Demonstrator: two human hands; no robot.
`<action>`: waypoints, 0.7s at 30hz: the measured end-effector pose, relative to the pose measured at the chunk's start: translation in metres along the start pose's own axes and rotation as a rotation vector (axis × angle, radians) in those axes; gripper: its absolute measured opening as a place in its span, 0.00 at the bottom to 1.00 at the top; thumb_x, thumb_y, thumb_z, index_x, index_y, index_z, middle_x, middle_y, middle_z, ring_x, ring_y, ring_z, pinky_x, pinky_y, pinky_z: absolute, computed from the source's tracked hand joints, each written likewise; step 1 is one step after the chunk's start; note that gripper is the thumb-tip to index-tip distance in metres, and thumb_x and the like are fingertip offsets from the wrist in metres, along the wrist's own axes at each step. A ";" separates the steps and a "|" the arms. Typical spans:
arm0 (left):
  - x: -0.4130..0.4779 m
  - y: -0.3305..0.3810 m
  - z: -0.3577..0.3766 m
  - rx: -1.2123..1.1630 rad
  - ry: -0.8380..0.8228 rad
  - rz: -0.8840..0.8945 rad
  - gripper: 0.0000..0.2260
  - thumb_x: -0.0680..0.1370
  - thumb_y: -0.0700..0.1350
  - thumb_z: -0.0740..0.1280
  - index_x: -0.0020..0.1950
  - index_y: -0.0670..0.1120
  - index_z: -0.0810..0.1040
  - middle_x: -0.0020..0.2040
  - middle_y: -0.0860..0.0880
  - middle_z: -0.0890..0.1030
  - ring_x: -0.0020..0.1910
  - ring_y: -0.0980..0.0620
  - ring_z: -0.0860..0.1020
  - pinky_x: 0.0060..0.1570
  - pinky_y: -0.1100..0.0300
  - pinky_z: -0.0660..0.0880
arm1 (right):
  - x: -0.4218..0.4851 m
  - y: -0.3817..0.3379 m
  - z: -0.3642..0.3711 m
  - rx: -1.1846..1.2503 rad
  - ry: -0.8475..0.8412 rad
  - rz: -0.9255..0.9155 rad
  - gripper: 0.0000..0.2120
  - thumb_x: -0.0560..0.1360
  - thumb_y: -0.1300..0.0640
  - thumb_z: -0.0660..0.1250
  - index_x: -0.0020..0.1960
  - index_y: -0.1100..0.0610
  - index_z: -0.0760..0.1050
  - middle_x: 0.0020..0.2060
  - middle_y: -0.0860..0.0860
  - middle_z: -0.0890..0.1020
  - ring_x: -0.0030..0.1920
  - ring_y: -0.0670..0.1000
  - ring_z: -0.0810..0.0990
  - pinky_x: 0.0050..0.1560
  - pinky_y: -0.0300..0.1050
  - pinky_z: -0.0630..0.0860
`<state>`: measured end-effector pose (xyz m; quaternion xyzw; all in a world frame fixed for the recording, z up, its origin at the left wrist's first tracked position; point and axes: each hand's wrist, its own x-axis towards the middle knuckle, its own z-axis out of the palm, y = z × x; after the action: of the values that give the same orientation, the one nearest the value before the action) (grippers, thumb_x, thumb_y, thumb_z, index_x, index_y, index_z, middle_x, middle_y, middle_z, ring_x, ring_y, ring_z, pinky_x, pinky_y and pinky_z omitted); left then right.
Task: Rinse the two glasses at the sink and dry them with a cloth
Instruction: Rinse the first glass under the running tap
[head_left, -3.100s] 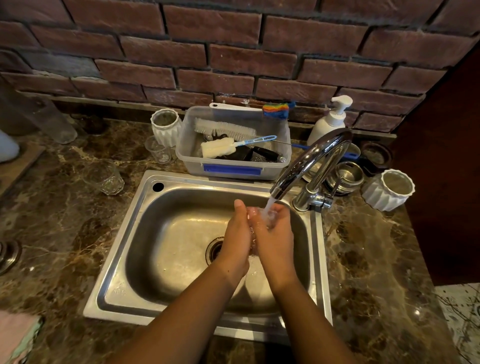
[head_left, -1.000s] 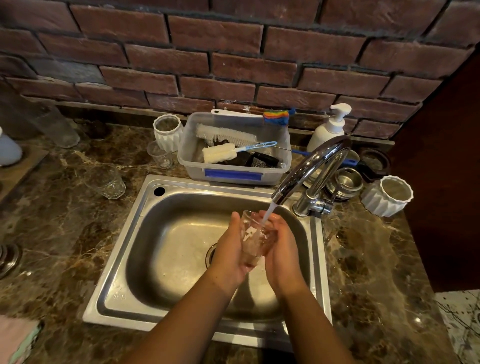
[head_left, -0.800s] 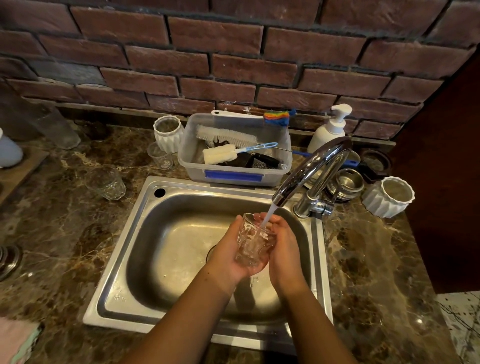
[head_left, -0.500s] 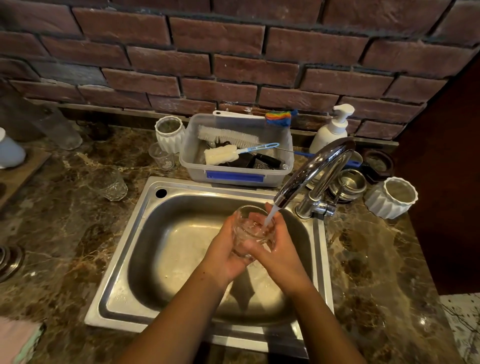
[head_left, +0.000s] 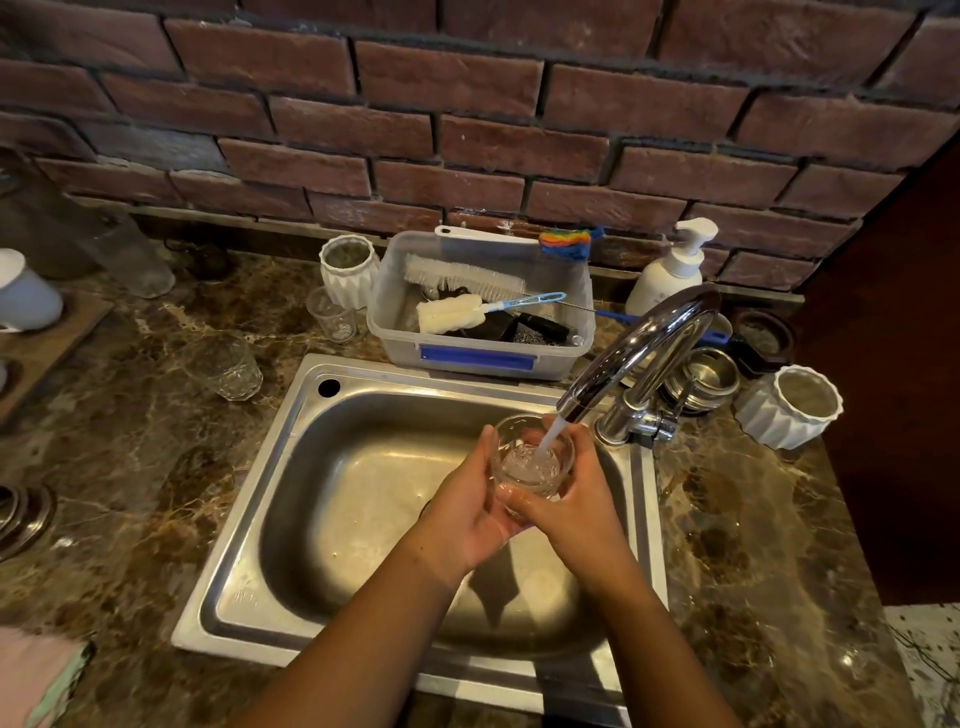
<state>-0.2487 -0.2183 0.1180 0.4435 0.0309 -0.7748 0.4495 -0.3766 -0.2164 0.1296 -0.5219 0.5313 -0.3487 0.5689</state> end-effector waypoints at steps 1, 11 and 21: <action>0.000 0.000 -0.002 0.005 -0.013 0.011 0.23 0.82 0.58 0.61 0.62 0.40 0.80 0.54 0.39 0.86 0.55 0.40 0.84 0.53 0.46 0.79 | 0.000 0.000 0.001 0.002 -0.014 0.007 0.37 0.68 0.66 0.79 0.71 0.48 0.67 0.60 0.47 0.82 0.59 0.43 0.82 0.57 0.38 0.80; 0.006 -0.003 -0.014 0.074 -0.017 -0.090 0.29 0.76 0.65 0.66 0.63 0.42 0.80 0.59 0.38 0.84 0.63 0.38 0.80 0.66 0.43 0.75 | -0.008 0.010 -0.003 -0.042 -0.103 0.037 0.42 0.63 0.59 0.80 0.72 0.45 0.66 0.62 0.49 0.81 0.63 0.48 0.81 0.63 0.52 0.80; 0.006 -0.001 -0.011 0.053 0.034 -0.017 0.27 0.74 0.61 0.70 0.63 0.42 0.79 0.55 0.39 0.86 0.57 0.39 0.83 0.54 0.45 0.80 | -0.006 0.007 -0.008 -0.189 -0.066 -0.044 0.41 0.70 0.63 0.78 0.74 0.43 0.62 0.64 0.42 0.77 0.63 0.36 0.78 0.61 0.37 0.78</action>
<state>-0.2431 -0.2164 0.1069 0.4680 0.0218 -0.7714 0.4307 -0.3861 -0.2111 0.1253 -0.5958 0.5314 -0.2922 0.5265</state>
